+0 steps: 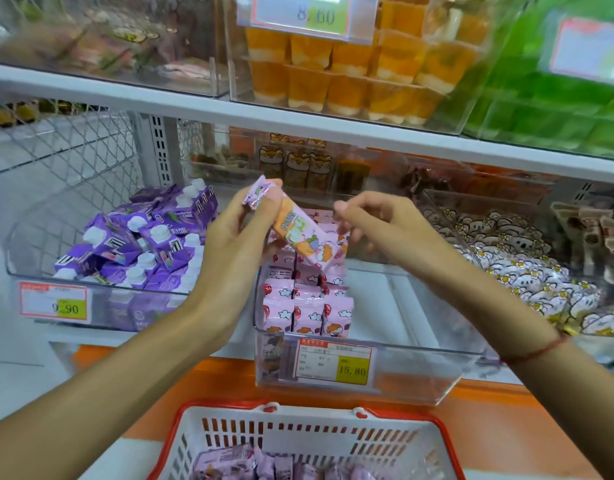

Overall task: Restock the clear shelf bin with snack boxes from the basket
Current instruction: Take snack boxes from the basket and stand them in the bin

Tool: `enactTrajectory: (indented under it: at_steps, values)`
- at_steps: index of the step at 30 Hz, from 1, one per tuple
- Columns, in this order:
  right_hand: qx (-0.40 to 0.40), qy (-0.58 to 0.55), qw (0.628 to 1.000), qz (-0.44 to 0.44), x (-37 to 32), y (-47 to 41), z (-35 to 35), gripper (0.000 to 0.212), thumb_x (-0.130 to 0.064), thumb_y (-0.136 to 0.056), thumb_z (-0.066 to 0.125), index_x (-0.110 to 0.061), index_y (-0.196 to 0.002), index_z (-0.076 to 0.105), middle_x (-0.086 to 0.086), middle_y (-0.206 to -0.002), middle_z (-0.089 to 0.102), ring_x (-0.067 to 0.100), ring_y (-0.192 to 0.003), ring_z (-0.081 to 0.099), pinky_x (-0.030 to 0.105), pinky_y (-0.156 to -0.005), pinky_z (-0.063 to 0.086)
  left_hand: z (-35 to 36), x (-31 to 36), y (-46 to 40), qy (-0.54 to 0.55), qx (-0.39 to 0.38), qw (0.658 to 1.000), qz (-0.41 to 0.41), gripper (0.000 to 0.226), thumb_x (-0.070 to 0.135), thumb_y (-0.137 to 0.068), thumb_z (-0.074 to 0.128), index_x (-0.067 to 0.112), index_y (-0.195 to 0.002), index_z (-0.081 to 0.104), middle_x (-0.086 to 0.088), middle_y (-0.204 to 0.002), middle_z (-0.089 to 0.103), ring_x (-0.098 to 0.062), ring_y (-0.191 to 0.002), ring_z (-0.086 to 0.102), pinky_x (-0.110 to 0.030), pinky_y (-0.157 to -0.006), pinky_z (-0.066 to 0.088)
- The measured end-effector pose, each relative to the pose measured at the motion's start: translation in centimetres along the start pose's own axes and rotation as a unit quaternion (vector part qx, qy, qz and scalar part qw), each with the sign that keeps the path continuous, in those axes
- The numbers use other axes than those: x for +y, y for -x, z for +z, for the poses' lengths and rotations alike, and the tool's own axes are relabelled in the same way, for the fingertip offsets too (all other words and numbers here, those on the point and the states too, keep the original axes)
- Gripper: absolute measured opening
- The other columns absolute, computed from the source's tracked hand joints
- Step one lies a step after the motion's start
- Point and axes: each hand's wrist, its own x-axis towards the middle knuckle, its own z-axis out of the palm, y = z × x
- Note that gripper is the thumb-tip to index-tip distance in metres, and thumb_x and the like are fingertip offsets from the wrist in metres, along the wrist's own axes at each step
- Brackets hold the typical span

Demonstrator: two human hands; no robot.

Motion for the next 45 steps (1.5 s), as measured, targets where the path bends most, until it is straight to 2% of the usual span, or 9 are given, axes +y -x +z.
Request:
enactTrajectory:
  at_steps: [5, 8, 12, 17, 20, 27, 35, 39, 45]
  values:
    - [-0.079, -0.023, 0.997, 0.01, -3.2, 3.4, 1.0, 0.049, -0.062, -0.067, 0.068, -0.029, -0.102, 0.061, -0.009, -0.099, 0.069, 0.009, -0.088, 0.067, 0.031, -0.075, 0.055, 1.0, 0.3, 1.0, 0.026, -0.018, 0.999, 0.012, 0.023, 0.039, -0.089, 0.051, 0.031, -0.107, 0.063, 0.006, -0.092, 0.068, -0.007, -0.092, 0.066, -0.021, -0.079, 0.053]
    - [-0.071, -0.158, 0.984, 0.041, -3.1, 3.2, -0.3, 0.037, -0.033, -0.065, 0.077, -0.018, -0.098, 0.067, -0.002, -0.089, 0.072, 0.011, -0.074, 0.069, 0.021, -0.064, 0.054, 0.9, 0.6, 1.3, 0.004, -0.04, 0.999, 0.016, 0.032, 0.043, -0.079, 0.056, 0.028, -0.107, 0.064, 0.008, -0.097, 0.071, -0.004, -0.095, 0.065, -0.02, -0.084, 0.052]
    - [0.001, -0.402, 0.903, 0.151, -0.6, 2.2, -1.9, 0.02, -0.012, -0.068, 0.074, -0.01, -0.087, 0.068, 0.0, -0.077, 0.072, 0.002, -0.061, 0.065, 0.011, -0.052, 0.048, -0.9, 0.0, 1.1, -0.235, -0.004, 0.966, 0.113, 0.046, 0.044, -0.076, 0.064, 0.03, -0.12, 0.057, 0.005, -0.126, 0.051, -0.004, -0.116, 0.05, -0.018, -0.099, 0.041]
    - [0.098, -0.057, 0.981, 0.159, 4.4, -1.2, -2.0, 0.012, -0.005, -0.087, 0.065, -0.006, -0.098, 0.06, 0.006, -0.079, 0.064, 0.003, -0.055, 0.059, 0.019, -0.056, 0.05, -2.8, -2.6, 0.8, -0.337, 0.007, 0.939, 0.066, 0.051, 0.028, -0.09, 0.058, 0.025, -0.136, 0.036, 0.006, -0.133, 0.041, 0.0, -0.109, 0.046, -0.028, -0.093, 0.042]
    - [0.013, 0.153, 0.973, 0.174, 6.4, -4.0, -1.3, 0.008, -0.003, -0.086, 0.062, 0.0, -0.092, 0.064, 0.016, -0.092, 0.067, 0.017, -0.075, 0.058, 0.029, -0.069, 0.052, -3.2, -3.6, 0.6, -0.335, -0.018, 0.942, 0.011, 0.043, 0.029, -0.094, 0.051, 0.023, -0.135, 0.042, 0.012, -0.128, 0.05, -0.003, -0.106, 0.051, -0.025, -0.091, 0.039]
    - [-0.021, 0.148, 0.958, 0.246, 9.4, -6.5, 1.3, 0.031, -0.007, -0.072, 0.079, -0.013, -0.069, 0.048, 0.0, -0.069, 0.052, 0.011, -0.064, 0.053, 0.02, -0.056, 0.048, -3.5, -3.9, 0.6, -0.309, -0.038, 0.95, 0.0, 0.023, 0.031, -0.094, 0.05, 0.034, -0.116, 0.054, 0.032, -0.103, 0.053, 0.013, -0.094, 0.051, 0.004, -0.072, 0.035]
    - [-0.027, 0.042, 0.972, 0.231, 10.4, -5.6, 2.5, 0.035, 0.002, -0.081, 0.069, 0.003, -0.115, 0.061, 0.009, -0.099, 0.063, 0.02, -0.092, 0.062, 0.037, -0.091, 0.053, -3.5, -3.7, 0.7, -0.308, -0.041, 0.951, 0.003, 0.017, 0.03, -0.093, 0.052, 0.039, -0.108, 0.055, 0.035, -0.098, 0.054, 0.024, -0.086, 0.051, 0.0, -0.074, 0.038]
    - [-0.04, 0.117, 0.969, 0.214, 10.2, -5.5, 1.8, 0.031, -0.012, -0.086, 0.067, -0.004, -0.115, 0.061, 0.011, -0.109, 0.064, 0.024, -0.096, 0.063, 0.038, -0.087, 0.056, -3.4, -3.7, 0.6, -0.31, -0.031, 0.95, -0.005, 0.026, 0.03, -0.093, 0.052, 0.029, -0.118, 0.058, 0.02, -0.109, 0.058, 0.004, -0.098, 0.055, -0.02, -0.087, 0.04]
    - [-0.06, 0.191, 0.96, 0.195, 8.5, -4.4, 0.8, 0.038, -0.021, -0.084, 0.07, -0.004, -0.114, 0.054, 0.008, -0.103, 0.055, 0.021, -0.09, 0.056, 0.032, -0.077, 0.054, -3.4, -3.5, 0.5, -0.291, -0.036, 0.956, -0.011, 0.029, 0.029, -0.093, 0.053, 0.025, -0.122, 0.056, 0.026, -0.104, 0.057, 0.016, -0.091, 0.052, -0.007, -0.081, 0.041]
